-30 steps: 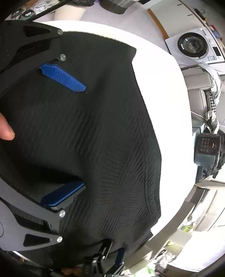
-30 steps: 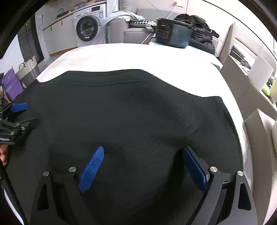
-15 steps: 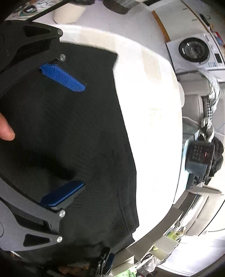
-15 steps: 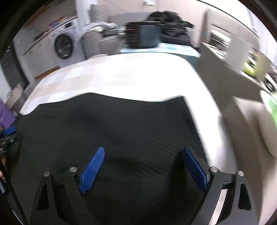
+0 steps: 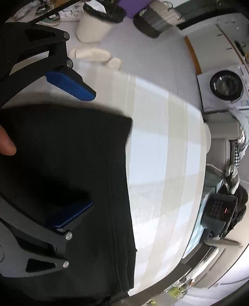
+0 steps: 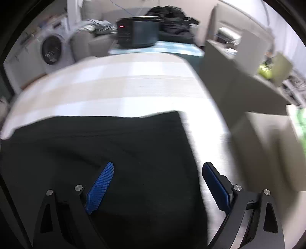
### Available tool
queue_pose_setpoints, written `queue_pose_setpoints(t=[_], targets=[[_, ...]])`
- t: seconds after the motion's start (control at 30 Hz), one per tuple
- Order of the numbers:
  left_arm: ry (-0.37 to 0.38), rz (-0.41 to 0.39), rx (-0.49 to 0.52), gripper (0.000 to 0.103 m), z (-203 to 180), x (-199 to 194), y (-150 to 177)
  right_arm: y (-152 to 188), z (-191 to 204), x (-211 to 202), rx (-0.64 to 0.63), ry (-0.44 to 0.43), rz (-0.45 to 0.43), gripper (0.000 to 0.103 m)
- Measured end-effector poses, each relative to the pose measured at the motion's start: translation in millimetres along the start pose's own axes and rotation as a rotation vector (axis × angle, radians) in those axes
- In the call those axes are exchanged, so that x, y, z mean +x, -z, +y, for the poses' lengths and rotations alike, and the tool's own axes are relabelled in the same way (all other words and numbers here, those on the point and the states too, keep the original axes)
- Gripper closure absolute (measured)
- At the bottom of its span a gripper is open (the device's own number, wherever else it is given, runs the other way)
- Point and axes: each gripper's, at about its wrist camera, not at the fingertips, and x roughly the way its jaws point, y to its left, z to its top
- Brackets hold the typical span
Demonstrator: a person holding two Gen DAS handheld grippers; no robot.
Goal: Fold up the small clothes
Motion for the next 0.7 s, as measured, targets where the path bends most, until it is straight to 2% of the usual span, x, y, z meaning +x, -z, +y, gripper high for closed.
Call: queue_pose_setpoints(t=[0.1, 0.2, 0.4, 0.47, 0.57, 0.6, 0.67, 0.7], targets=[[0.019, -0.028, -0.007, 0.001, 8.6, -20.1, 12.9, 14.7, -11.9, -23.8, 0.01, -0.058, -0.024, 0.009], [0.008, -0.057, 0.001, 0.001, 15.2, -44.9, 34.5, 35.1, -17.8, -56.4, 0.001, -0.106, -0.071, 0.009], [0.035, -0.058, -0.037, 0.001, 29.4, -95.2, 98.7, 113.8, -18.7, -115.3, 0.051, -0.191, -0.096, 0.009], [0.045, -0.051, -0.046, 0.001, 32.2, -103.5, 116.1, 132.1, -18.6, -120.7, 0.061, -0.2, -0.083, 0.009], [0.101, -0.02, -0.089, 0.002, 39.1, -108.7, 136.0, 148.0, -22.2, -113.8, 0.076, -0.218, -0.055, 0.009], [0.121, -0.008, -0.105, 0.004, 41.2, -106.9, 138.9, 151.3, -23.4, -108.9, 0.085, -0.224, -0.037, 0.009], [0.144, 0.026, -0.127, 0.025, 43.8, -103.5, 143.9, 152.9, -22.1, -101.8, 0.09, -0.237, -0.036, 0.009], [0.148, 0.037, -0.128, 0.031, 42.3, -99.4, 142.0, 152.4, -22.0, -100.9, 0.083, -0.249, -0.039, 0.01]])
